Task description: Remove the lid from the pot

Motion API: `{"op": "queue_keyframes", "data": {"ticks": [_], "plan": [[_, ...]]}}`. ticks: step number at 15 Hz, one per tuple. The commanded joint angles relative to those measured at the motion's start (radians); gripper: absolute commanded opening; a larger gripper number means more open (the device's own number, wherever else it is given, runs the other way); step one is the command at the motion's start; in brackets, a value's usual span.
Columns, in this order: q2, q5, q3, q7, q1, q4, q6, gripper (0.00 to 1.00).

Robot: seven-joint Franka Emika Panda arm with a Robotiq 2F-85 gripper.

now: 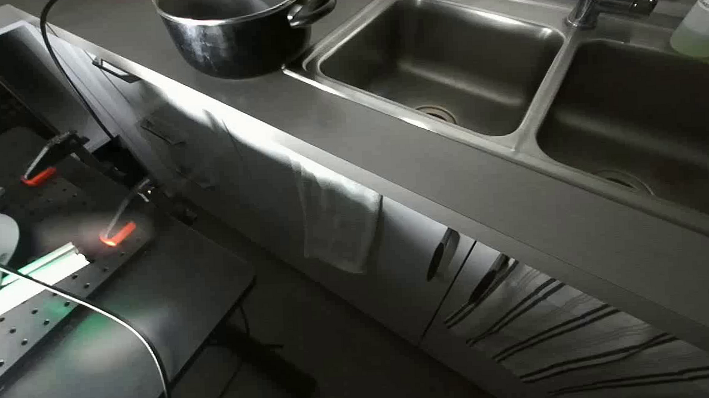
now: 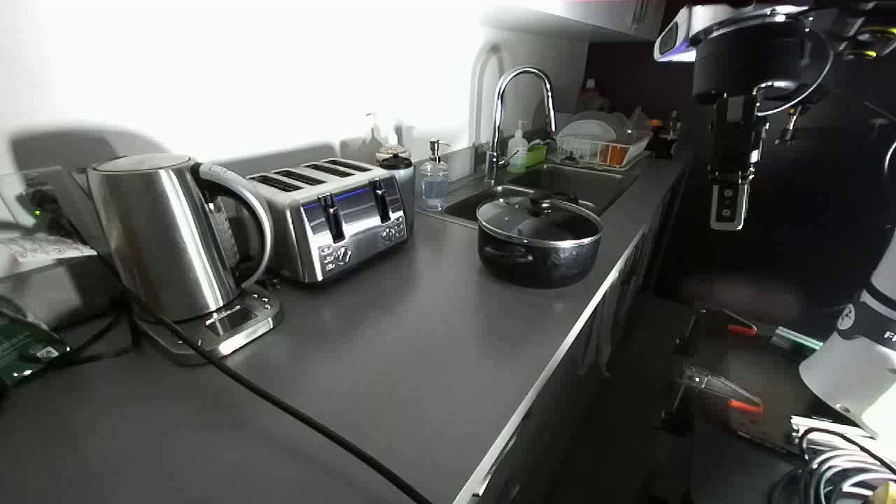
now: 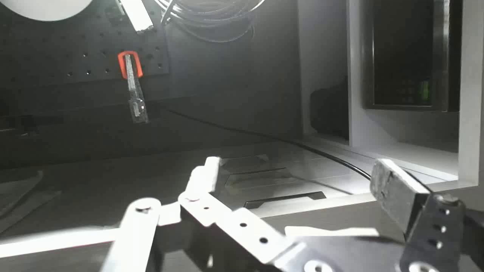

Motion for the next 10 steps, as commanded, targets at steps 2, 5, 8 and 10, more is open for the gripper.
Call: {"op": "queue_keyframes", "data": {"ticks": [2,5,8,10], "plan": [[-0.002,0.007,0.012,-0.007,-0.014,0.002,-0.005,1.0],[-0.002,0.007,0.011,-0.007,-0.014,0.002,-0.005,1.0],[0.001,0.003,0.008,-0.023,-0.018,0.0,0.007,1.0],[0.01,-0.005,0.002,-0.035,-0.029,0.003,0.025,1.0]]}}
